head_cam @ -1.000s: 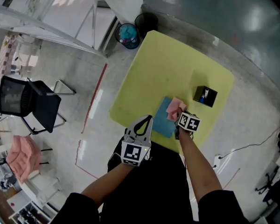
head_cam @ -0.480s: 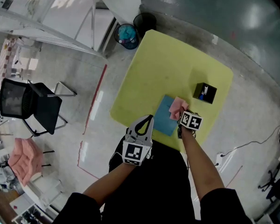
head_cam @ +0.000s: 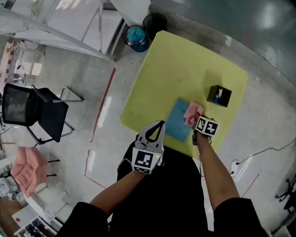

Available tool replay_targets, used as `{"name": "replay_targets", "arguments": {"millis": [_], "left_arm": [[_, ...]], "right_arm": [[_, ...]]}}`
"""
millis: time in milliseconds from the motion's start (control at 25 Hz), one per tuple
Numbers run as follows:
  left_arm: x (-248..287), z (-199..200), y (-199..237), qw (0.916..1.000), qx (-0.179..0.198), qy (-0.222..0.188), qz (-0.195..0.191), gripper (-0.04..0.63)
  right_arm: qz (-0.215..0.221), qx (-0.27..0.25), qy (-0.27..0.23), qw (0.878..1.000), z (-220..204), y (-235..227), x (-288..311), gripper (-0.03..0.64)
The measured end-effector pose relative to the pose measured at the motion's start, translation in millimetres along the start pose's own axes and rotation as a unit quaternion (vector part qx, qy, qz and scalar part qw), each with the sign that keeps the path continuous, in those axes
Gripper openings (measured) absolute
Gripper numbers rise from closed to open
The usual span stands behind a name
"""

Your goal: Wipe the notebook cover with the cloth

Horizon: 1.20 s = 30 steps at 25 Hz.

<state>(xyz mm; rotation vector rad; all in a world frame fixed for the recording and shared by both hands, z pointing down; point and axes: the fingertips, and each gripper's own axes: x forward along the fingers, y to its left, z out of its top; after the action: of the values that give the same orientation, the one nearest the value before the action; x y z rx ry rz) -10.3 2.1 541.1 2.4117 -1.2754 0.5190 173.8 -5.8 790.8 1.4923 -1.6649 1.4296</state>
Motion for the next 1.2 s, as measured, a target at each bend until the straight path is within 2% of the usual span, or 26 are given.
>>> {"name": "replay_targets", "arguments": {"millis": [240, 440, 640, 760, 880, 1200], "left_arm": [[-5.5, -4.2, 5.0, 1.0, 0.001, 0.006, -0.002, 0.017], [-12.8, -8.7, 8.9, 0.9999, -0.002, 0.006, -0.012, 0.017], [-19.9, -5.6, 17.2, 0.9992, -0.012, -0.003, -0.039, 0.017], [-25.6, -2.9, 23.3, 0.998, -0.013, -0.006, -0.062, 0.017], [-33.2, 3.6, 33.2, 0.9962, -0.011, -0.01, -0.086, 0.017], [-45.9, 8.4, 74.5, 0.9918, -0.012, -0.012, -0.127, 0.017]], "right_arm": [[-0.008, 0.012, -0.005, 1.0, -1.6, -5.3, -3.3, 0.038], [-0.018, -0.015, -0.008, 1.0, -6.8, -8.5, -8.7, 0.04], [-0.007, 0.014, -0.051, 0.999, 1.3, 5.5, -35.9, 0.038], [-0.001, 0.03, -0.078, 0.996, 2.0, 25.3, -60.1, 0.038], [0.005, 0.023, -0.101, 0.995, -0.3, 59.2, -76.8, 0.038], [0.035, 0.021, -0.124, 0.991, 2.3, 155.9, -83.3, 0.038]]}}
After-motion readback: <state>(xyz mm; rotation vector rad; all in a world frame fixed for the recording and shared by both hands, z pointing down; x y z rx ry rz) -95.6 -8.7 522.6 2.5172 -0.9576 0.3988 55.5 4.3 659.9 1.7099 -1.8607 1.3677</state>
